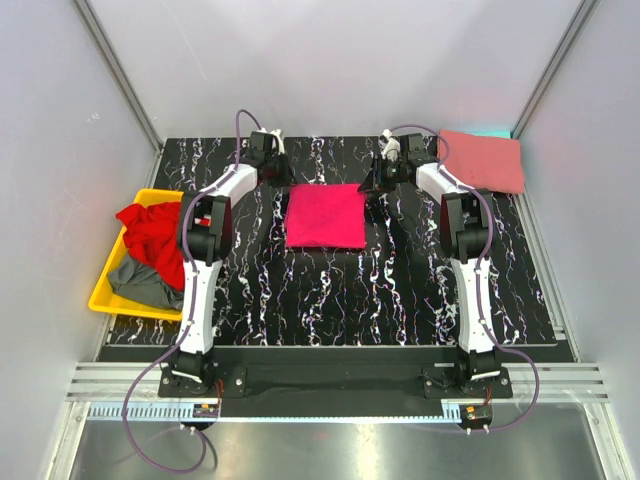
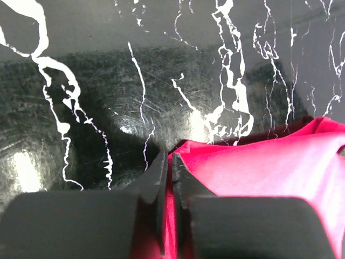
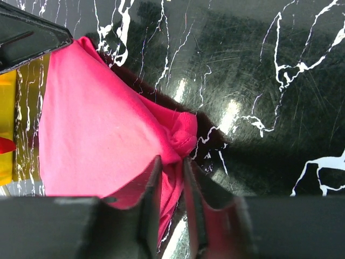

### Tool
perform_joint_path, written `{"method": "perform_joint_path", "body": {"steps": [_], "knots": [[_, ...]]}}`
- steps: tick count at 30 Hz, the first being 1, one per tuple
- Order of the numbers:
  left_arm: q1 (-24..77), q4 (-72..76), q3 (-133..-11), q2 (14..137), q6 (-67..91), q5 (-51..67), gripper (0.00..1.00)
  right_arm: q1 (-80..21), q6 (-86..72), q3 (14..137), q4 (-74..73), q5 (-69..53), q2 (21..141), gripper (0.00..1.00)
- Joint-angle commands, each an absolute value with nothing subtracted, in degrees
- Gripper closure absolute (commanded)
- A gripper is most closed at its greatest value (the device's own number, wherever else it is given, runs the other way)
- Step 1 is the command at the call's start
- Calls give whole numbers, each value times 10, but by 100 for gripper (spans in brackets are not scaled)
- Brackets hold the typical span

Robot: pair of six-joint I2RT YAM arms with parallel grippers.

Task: Fold and stack the t-shirts
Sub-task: Fold the tshirt

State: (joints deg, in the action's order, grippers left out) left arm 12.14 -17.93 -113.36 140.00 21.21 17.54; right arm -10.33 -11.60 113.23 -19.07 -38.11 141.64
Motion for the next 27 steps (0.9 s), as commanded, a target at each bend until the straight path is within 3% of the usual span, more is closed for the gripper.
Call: {"method": "perform_joint_path", "body": {"steps": [1,6,10,14,15,21,23,27], "knots": [[120,-166,-1157,1394,212,174,100,-101,-120,1129,-164,-383,1412,76],[115,-154,-1127,1364,282,90,100,-101,-127,1109,-138,-373,1408,100],[114,-176,-1150,1389,299,79,100,-102,-133,1121,-140,-381,1418,100],[114,-156,-1135,1385,297,108,100,-101,-134,1125,-141,-390,1418,68],[114,-153,-1130,1382,296,109,100,-101,-134,1125,-141,-395,1417,53],[111,-187,-1157,1365,281,110,75,-98,-127,1152,-174,-424,1432,22],[107,-191,-1163,1355,280,109,67,-98,-124,1184,-204,-429,1453,21],[104,-210,-1165,1330,278,92,63,-98,-125,1237,-252,-455,1493,20]]}}
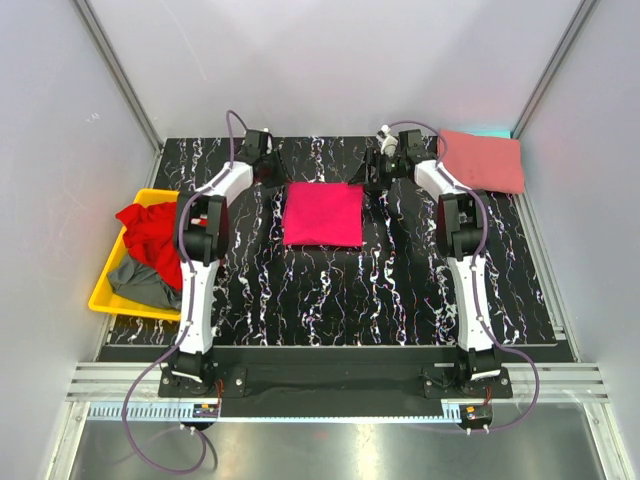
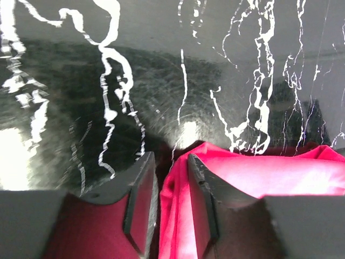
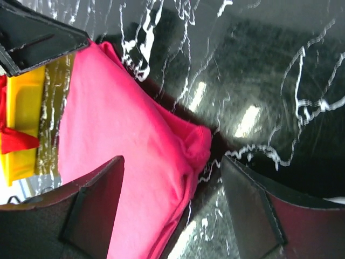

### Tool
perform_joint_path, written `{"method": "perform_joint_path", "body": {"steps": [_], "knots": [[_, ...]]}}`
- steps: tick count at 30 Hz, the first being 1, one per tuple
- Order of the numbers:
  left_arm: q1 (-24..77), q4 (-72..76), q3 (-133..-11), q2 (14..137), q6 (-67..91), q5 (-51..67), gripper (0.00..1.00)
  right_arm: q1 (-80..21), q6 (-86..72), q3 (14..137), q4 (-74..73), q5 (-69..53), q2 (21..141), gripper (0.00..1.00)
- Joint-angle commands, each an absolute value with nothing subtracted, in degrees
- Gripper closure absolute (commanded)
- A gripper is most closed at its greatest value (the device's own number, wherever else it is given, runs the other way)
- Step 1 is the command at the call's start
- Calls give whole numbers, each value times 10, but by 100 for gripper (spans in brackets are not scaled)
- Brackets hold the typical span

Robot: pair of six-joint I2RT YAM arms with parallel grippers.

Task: Fold and stack the t-shirts
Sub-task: Fold the tshirt, then neatly place the folded tshirt to the corner

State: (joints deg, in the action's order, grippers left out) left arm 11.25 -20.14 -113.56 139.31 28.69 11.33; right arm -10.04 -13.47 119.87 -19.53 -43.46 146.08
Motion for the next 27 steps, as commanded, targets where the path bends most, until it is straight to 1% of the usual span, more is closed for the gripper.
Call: {"method": "perform_joint_path", "body": {"steps": [1,5,8,10,11,13,15,17,20,23,27], "knots": [[104,-215,-1165,1317,278,90,63,-98,-123,1262,-276,-458,1507,20],[104,-246,-1144,1268,287,69,62,-98,-114,1305,-322,-461,1534,20],[107,-239,-1053,1211,317,86,62,-101,-101,1333,-357,-471,1550,20],[114,-243,-1014,1173,337,81,62,-103,-92,1342,-371,-472,1557,20],[120,-232,-971,1160,340,90,62,-105,-91,1344,-373,-475,1557,20],[127,-223,-933,1130,348,98,62,-109,-90,1348,-379,-479,1563,20],[134,-207,-882,1111,356,125,62,-115,-88,1358,-387,-482,1568,20],[141,-199,-841,1106,361,141,62,-120,-88,1361,-392,-480,1574,20],[151,-212,-812,1113,352,121,63,-127,-91,1357,-388,-477,1576,19],[159,-221,-799,1134,345,114,65,-128,-98,1342,-377,-480,1571,19],[167,-255,-806,1159,333,61,65,-127,-87,1323,-380,-492,1561,19]]}}
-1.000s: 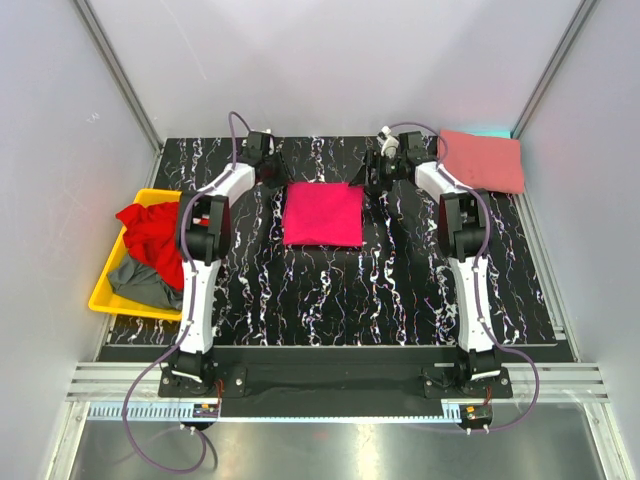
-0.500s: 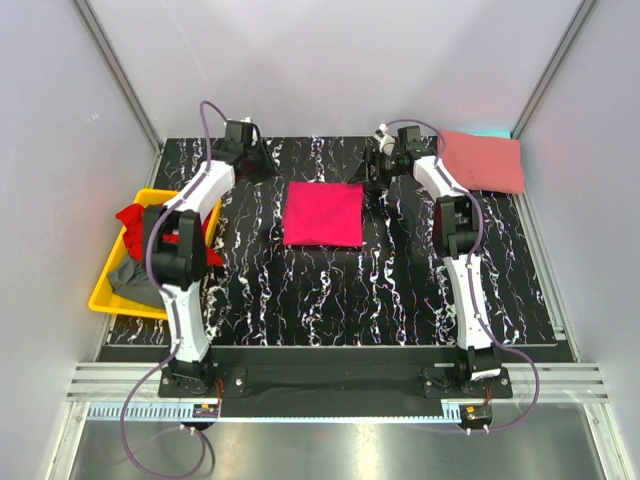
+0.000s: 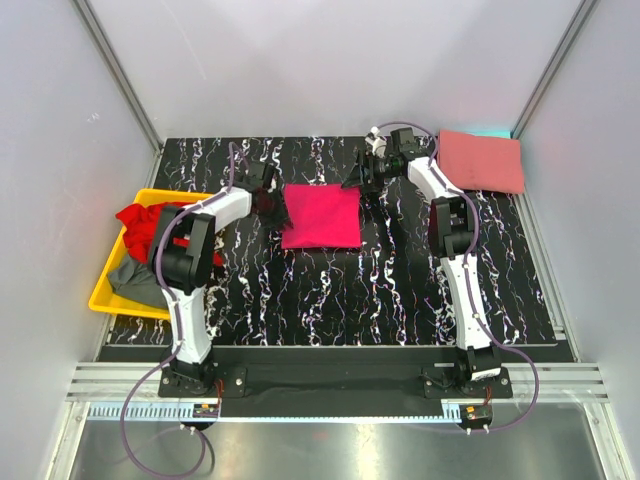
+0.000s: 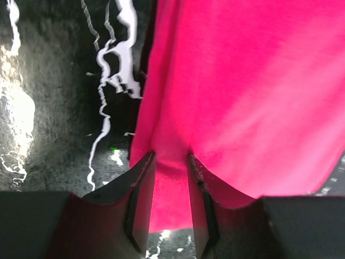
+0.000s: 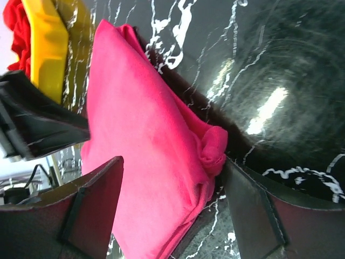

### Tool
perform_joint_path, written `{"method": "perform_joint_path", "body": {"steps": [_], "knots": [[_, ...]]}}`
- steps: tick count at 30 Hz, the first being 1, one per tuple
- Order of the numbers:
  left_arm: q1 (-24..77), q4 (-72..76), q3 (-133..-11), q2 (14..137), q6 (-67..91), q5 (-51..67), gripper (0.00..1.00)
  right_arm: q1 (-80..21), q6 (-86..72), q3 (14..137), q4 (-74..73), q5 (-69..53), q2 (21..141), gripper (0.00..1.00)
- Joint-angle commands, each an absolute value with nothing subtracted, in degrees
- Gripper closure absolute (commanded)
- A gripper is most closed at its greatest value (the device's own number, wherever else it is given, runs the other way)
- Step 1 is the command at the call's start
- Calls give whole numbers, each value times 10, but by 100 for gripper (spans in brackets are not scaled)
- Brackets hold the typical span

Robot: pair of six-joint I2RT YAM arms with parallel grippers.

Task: Fold and stack the t-shirts
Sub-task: Neatly place the folded tshirt to the corner

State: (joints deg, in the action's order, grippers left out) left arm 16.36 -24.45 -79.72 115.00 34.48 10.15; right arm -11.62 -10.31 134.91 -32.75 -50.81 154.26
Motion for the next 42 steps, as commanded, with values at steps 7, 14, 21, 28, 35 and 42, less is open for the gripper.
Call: {"method": "perform_joint_path", "body": {"steps": [7,14,21,28,35,42], "knots": [[167,-319,-865,1204,310,-33,66,-127,-47,1310,-430,-534,1553,19],[167,-336,-889,1223,307,-68,66,-124,-52,1294,-419,-559,1558,24],[167,-332,-885,1223,308,-67,66,-125,-64,1281,-402,-560,1553,26],[167,-332,-888,1230,311,-68,66,-122,-67,1272,-399,-537,1544,67],[167,-367,-872,1177,342,-116,65,-113,-63,1209,-353,-501,1463,100],[178,-438,-929,1053,308,-51,61,-113,-3,1205,-406,-391,1377,100]]}}
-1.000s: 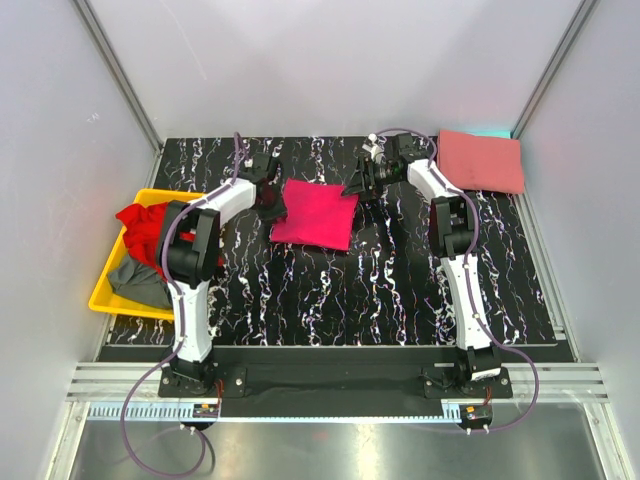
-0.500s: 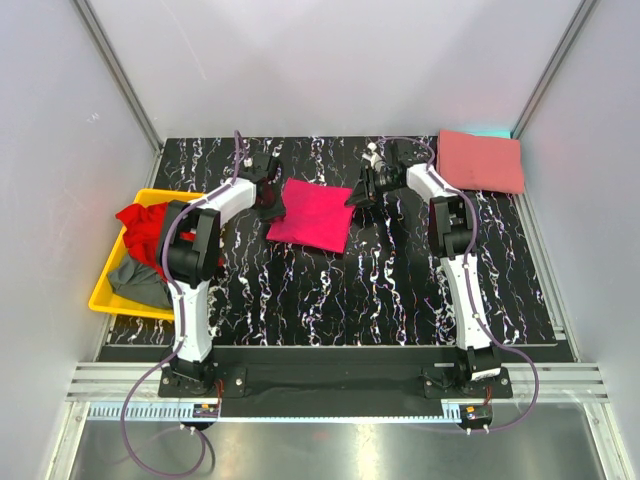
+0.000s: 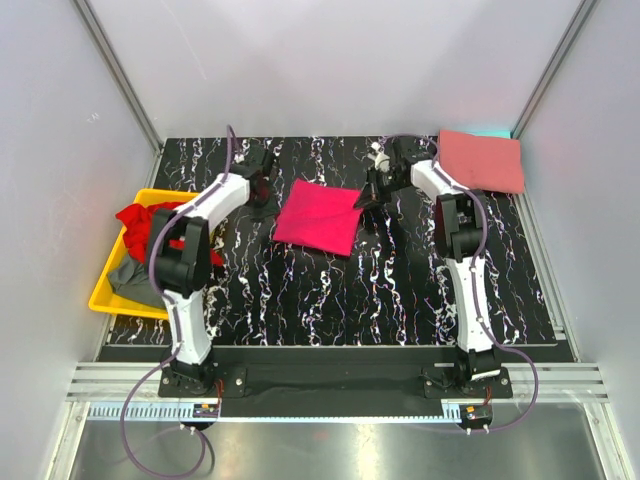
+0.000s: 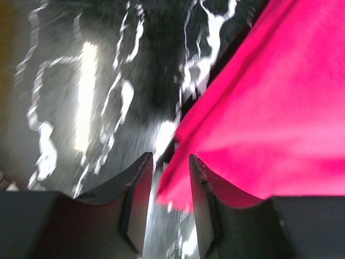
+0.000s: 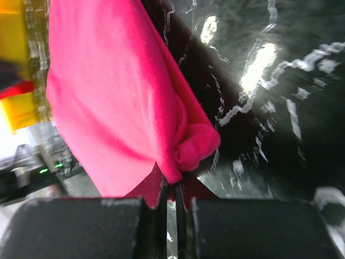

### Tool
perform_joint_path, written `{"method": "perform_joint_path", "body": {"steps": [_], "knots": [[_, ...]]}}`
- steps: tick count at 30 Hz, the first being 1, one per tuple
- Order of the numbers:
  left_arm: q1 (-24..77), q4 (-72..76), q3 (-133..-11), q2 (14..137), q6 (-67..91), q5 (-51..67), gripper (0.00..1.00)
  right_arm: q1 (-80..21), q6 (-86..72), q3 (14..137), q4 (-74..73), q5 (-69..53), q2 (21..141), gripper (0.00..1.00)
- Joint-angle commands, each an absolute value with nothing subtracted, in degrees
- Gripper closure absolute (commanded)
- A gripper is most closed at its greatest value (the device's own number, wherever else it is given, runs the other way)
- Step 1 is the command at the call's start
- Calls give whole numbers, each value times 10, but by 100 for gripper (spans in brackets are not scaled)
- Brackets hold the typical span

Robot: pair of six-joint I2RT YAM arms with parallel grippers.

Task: Fold and stack the t-shirts
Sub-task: Neatly place the folded tshirt to the corner

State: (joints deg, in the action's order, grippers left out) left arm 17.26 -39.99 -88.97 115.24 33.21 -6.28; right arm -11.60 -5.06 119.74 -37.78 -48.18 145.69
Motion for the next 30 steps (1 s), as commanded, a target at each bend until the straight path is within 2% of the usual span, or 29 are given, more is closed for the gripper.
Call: {"method": "perform_joint_path", "body": {"steps": [1,5,11,15,22,30], "knots": [[180,-442,-921,1036,301,-23,60,-113,2,1204,-412,-373,1368,100],[186,-433,-873,937,266,22,59,-113,50,1195,-424,-273,1323,100],[187,-412,-799,866,242,79,57,-102,134,1172,-423,-136,1256,100],[189,-387,-752,846,242,115,57,-90,175,1176,-440,-72,1214,100],[194,-381,-741,845,234,141,57,-45,227,1230,-523,-50,1205,100],[201,-378,-737,839,232,144,57,18,305,1197,-464,62,1178,100]]}}
